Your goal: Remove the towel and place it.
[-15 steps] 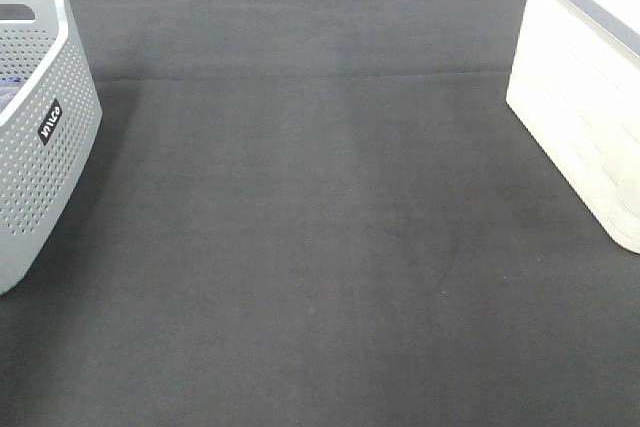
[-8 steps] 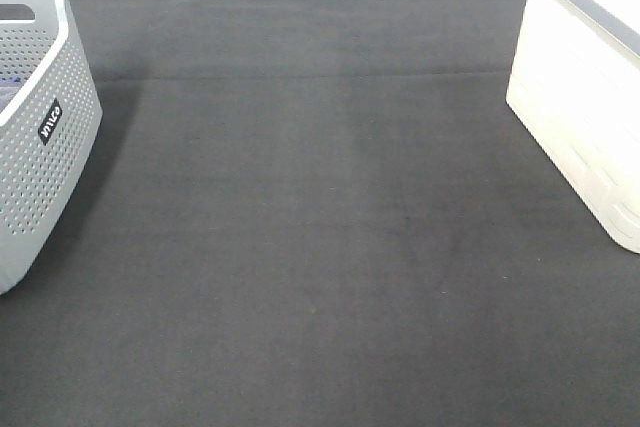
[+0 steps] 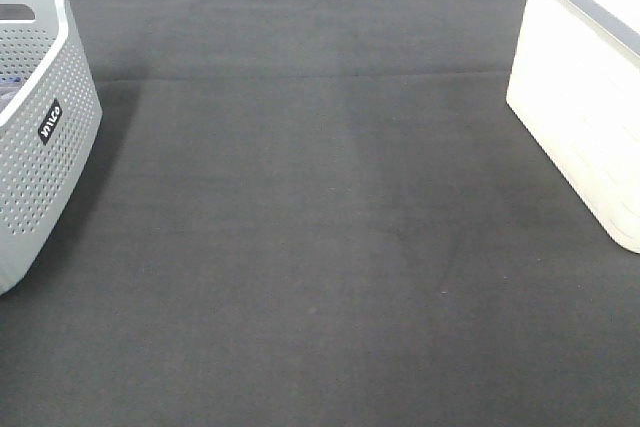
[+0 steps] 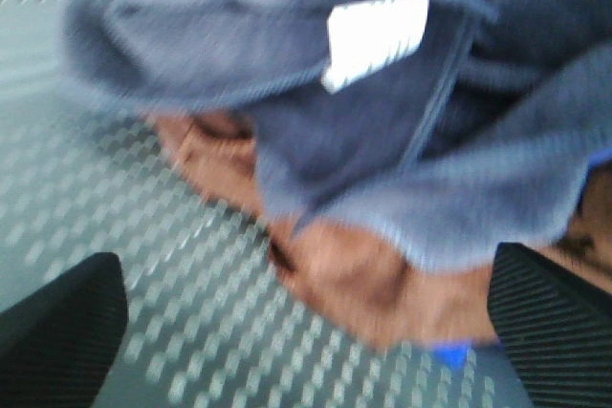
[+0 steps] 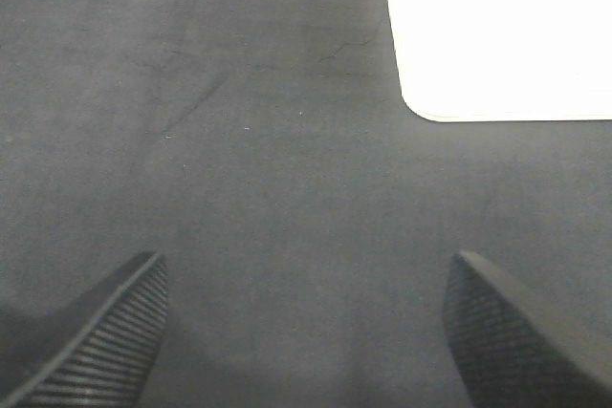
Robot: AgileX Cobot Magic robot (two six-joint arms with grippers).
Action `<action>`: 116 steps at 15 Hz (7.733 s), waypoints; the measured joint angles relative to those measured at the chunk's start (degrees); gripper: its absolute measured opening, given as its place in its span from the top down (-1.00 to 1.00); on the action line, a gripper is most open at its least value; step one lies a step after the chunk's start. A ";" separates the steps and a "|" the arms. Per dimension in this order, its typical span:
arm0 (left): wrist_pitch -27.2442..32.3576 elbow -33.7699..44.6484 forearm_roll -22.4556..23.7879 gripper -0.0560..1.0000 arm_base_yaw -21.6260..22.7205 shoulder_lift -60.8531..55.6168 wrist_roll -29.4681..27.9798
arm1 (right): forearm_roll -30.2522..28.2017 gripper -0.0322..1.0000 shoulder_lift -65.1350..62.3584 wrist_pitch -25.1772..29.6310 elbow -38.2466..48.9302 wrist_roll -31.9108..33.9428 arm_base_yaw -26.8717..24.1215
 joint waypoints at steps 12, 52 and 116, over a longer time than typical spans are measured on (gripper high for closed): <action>2.12 0.00 0.06 0.05 -1.66 4.70 0.06 | 0.00 -0.54 0.00 0.00 0.00 0.00 0.00; 8.25 -3.67 -1.32 0.09 -2.01 8.82 -7.10 | 0.00 -0.54 0.00 0.00 0.00 0.00 0.00; -8.08 -17.02 -61.08 0.89 -40.97 -18.05 21.54 | 96.66 -0.41 63.54 -4.81 -10.89 -97.92 0.00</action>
